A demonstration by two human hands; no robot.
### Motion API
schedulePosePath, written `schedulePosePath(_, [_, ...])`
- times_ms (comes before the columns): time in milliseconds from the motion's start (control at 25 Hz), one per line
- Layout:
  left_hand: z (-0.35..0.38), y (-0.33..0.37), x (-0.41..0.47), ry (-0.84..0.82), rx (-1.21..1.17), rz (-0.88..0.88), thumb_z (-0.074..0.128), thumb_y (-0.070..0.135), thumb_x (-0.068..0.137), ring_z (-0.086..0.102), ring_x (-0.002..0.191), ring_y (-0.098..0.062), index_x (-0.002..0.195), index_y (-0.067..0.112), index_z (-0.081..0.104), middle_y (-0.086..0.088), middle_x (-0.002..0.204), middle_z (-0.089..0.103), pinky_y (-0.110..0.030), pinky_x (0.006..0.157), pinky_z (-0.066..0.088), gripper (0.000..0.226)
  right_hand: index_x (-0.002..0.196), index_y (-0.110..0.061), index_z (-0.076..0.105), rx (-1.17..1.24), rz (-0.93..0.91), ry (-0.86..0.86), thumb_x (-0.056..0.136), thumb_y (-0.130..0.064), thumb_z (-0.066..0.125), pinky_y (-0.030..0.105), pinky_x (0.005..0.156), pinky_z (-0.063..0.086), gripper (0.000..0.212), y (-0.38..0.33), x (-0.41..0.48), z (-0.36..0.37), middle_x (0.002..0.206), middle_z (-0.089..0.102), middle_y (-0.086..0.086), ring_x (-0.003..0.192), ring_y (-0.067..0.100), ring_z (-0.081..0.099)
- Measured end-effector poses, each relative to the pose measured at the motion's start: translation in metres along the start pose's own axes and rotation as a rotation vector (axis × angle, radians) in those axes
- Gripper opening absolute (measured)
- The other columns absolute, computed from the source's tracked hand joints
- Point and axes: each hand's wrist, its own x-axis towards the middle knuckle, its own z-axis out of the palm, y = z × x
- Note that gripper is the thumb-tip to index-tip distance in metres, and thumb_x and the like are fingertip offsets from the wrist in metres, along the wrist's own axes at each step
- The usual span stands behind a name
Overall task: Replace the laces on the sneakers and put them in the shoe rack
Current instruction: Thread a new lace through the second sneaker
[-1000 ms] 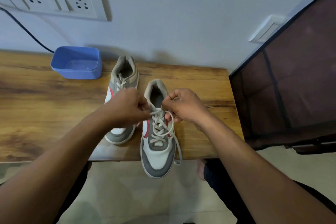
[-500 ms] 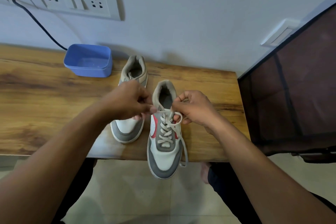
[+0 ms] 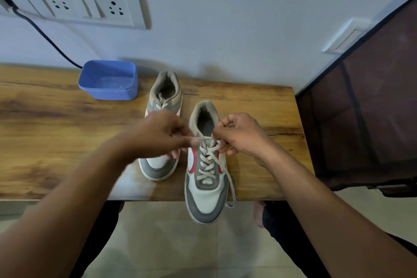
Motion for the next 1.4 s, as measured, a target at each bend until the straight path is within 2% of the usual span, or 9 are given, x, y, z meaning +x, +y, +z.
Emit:
schedulePosePath(240, [-0.015,-0.009,0.004,0.016,-0.012,-0.036,0.072,0.018,0.093,0.074,0.066,-0.018,0.085,0.010,0.076,-0.005,0.069,0.075,-0.034,0.069,0.062,0.013,0.098,-0.013,0.069,0.004,-0.005,-0.013,0.088,-0.017,0.074,0.028,0.060,0.056,0.011,0.000,-0.001,-0.001,0.073,0.078,0.007,0.071,0.019,0.078])
schedulePosePath(400, [0.002,0.004,0.004,-0.042,0.135,0.053,0.073,0.032,0.093,0.069,0.062,-0.005,0.079,0.020,0.075,0.004,0.065,0.074,-0.017,0.066,0.054,0.018,0.098,-0.013,0.069,-0.001,0.001,-0.005,0.088,-0.017,0.073,0.029,0.060,0.056,0.011,0.001,0.000,0.000,0.072,0.078,0.006,0.070,0.018,0.077])
schedulePosePath(560, [-0.029,-0.013,-0.005,0.038,0.138,-0.033,0.073,0.032,0.092,0.070,0.063,-0.009,0.077,0.019,0.076,0.002,0.066,0.073,-0.037,0.071,0.061,0.021,0.095,-0.013,0.070,-0.003,-0.008,-0.005,0.089,-0.017,0.073,0.030,0.061,0.056,0.008,0.003,-0.001,-0.002,0.072,0.078,0.007,0.067,0.017,0.076])
schedulePosePath(640, [-0.016,-0.008,-0.006,0.093,0.103,0.003,0.072,0.049,0.089,0.070,0.065,-0.007,0.077,0.021,0.075,0.005,0.067,0.073,-0.031,0.067,0.058,0.030,0.095,-0.014,0.070,-0.006,-0.006,-0.007,0.089,-0.017,0.074,0.031,0.062,0.056,0.008,0.002,0.000,-0.001,0.073,0.078,0.008,0.067,0.017,0.076])
schedulePosePath(760, [0.012,0.000,0.007,0.208,0.287,0.058,0.071,0.073,0.075,0.065,0.071,0.004,0.079,0.029,0.070,0.014,0.074,0.070,-0.028,0.066,0.056,0.044,0.097,-0.013,0.070,-0.026,-0.021,0.008,0.089,-0.017,0.074,0.031,0.062,0.058,0.010,0.002,0.002,0.002,0.072,0.077,0.008,0.067,0.018,0.076])
schedulePosePath(960, [0.018,-0.010,0.016,0.191,0.288,0.111,0.075,0.030,0.085,0.067,0.080,-0.012,0.087,0.023,0.076,0.007,0.082,0.073,-0.039,0.076,0.059,0.007,0.094,-0.011,0.070,-0.009,-0.032,0.026,0.089,-0.013,0.073,0.030,0.059,0.056,0.007,0.004,0.002,0.003,0.072,0.077,0.011,0.065,0.019,0.074])
schedulePosePath(1160, [0.027,-0.009,0.015,0.155,0.216,0.098,0.070,0.060,0.082,0.067,0.072,-0.006,0.078,0.026,0.070,0.010,0.072,0.069,-0.033,0.067,0.057,0.035,0.092,-0.011,0.070,0.024,-0.023,0.035,0.089,-0.012,0.072,0.029,0.059,0.057,0.004,0.004,0.000,0.005,0.069,0.076,0.010,0.063,0.019,0.073])
schedulePosePath(1280, [0.025,-0.009,0.016,0.163,0.243,0.162,0.072,0.034,0.088,0.066,0.073,-0.008,0.081,0.024,0.071,0.007,0.074,0.070,-0.038,0.072,0.059,0.012,0.093,-0.011,0.071,0.029,-0.009,0.040,0.090,-0.013,0.073,0.028,0.057,0.055,0.004,0.004,0.002,0.004,0.067,0.075,0.008,0.060,0.016,0.072])
schedulePosePath(1400, [0.006,-0.011,0.014,0.166,0.168,0.140,0.073,0.025,0.089,0.067,0.076,-0.004,0.081,0.021,0.073,0.008,0.076,0.071,-0.029,0.073,0.057,0.009,0.093,-0.012,0.070,0.038,0.000,0.023,0.090,-0.015,0.073,0.028,0.058,0.054,0.006,0.005,0.003,0.005,0.069,0.076,0.008,0.059,0.015,0.071])
